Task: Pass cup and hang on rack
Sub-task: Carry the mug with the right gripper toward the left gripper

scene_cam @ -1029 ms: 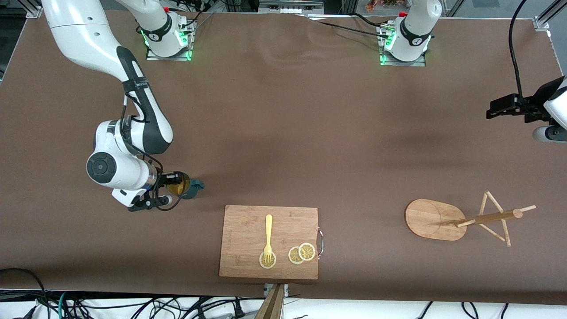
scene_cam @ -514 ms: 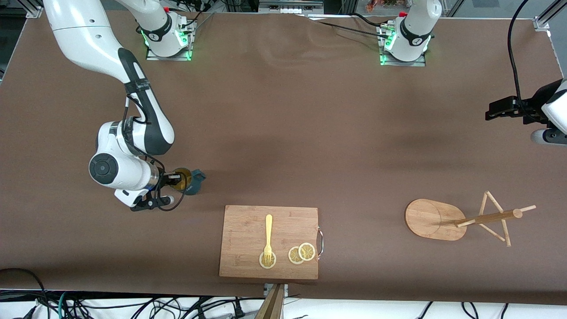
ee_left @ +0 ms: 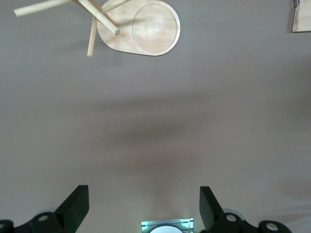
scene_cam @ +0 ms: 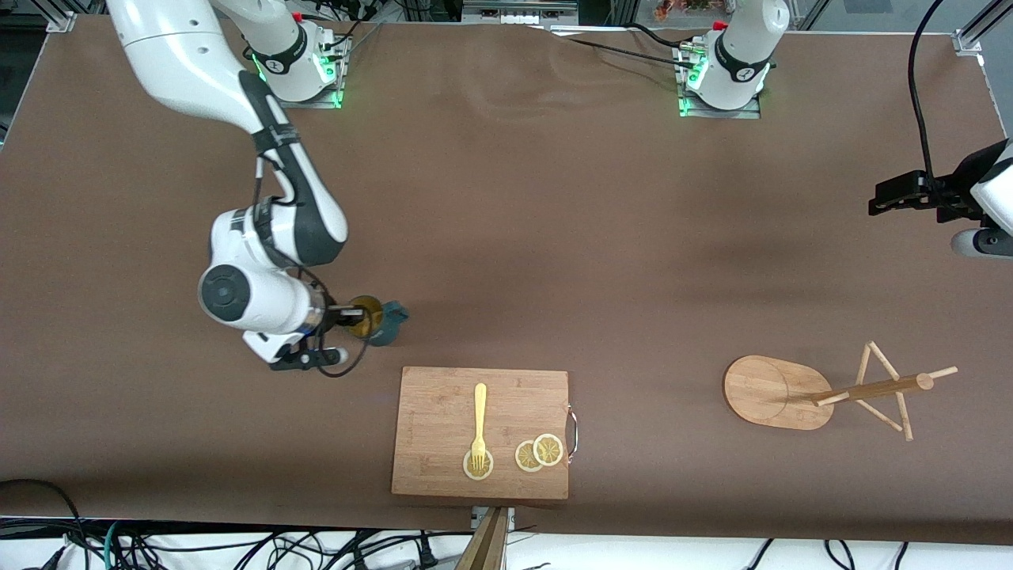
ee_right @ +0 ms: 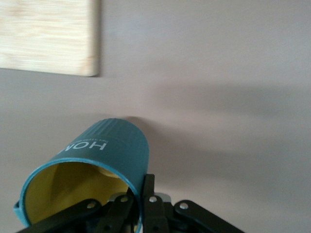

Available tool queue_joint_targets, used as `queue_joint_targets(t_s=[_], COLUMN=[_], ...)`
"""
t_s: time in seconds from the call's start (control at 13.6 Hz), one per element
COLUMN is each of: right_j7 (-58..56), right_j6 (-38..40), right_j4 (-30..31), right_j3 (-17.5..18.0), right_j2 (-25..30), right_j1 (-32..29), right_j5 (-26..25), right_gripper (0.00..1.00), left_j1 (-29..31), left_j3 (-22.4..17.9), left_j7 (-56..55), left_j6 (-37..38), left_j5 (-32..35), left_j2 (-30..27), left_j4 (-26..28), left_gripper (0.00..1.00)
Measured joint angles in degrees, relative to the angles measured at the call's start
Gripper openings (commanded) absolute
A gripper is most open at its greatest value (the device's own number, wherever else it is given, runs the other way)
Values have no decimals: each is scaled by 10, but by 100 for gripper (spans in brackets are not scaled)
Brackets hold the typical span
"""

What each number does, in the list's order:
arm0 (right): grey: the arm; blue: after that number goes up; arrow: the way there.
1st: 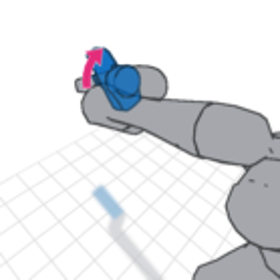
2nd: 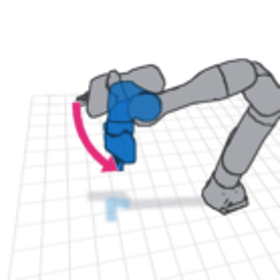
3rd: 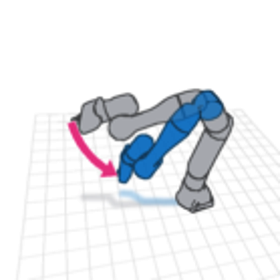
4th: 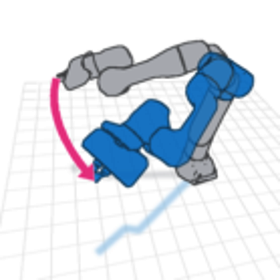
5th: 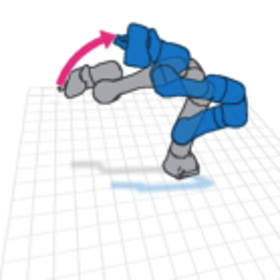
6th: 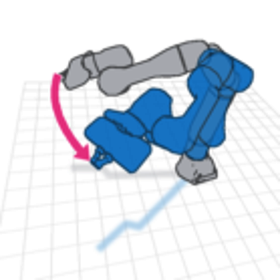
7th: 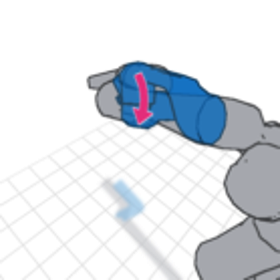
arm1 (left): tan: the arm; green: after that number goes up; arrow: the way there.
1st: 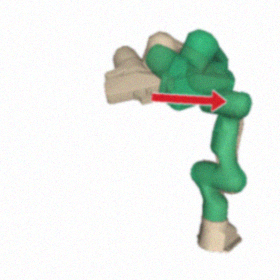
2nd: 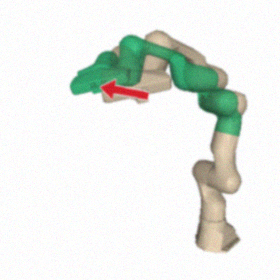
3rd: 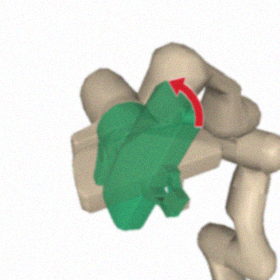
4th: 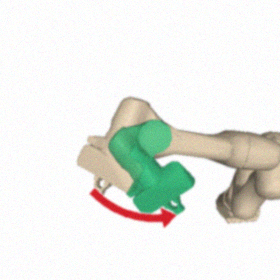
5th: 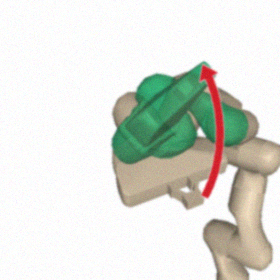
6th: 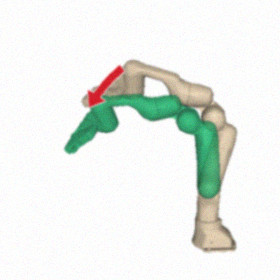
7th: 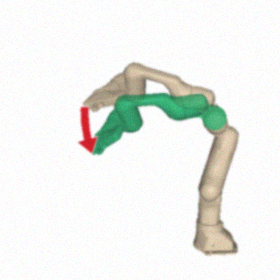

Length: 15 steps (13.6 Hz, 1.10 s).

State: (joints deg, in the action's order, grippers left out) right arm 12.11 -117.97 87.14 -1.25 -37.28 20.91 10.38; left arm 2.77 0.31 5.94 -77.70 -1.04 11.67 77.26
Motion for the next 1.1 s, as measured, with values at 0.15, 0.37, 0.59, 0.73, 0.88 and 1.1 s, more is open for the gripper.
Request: queue_joint_targets(t_s=[0.15,0.37,0.59,0.73,0.88,1.1], right_j7=[90,225,346,407,454,480], right_j6=[32,48,45,21,-27,-63], right_j4=[-21,-38,-52,-62,-72,-91], right_j3=[1,3,5,5,5,4], right_j2=[0,0,-3,-14,-37,-80], right_j1=[44,113,202,255,299,336], right_j5=[0,1,1,1,1,1], right_gripper=[0,0,0,0,0,0], left_j1=[0,0,0,0,0,0], left_j3=[0,0,0,0,0,0], left_j7=[0,0,0,0,0,0], left_j6=[0,0,0,0,0,0], left_j5=[0,0,0,0,0,0], left_j2=[4,7,8,8,8,9], left_j4=[-7,-9,-10,-10,-11,-11], left_gripper=[100,100,100,100,100,100])
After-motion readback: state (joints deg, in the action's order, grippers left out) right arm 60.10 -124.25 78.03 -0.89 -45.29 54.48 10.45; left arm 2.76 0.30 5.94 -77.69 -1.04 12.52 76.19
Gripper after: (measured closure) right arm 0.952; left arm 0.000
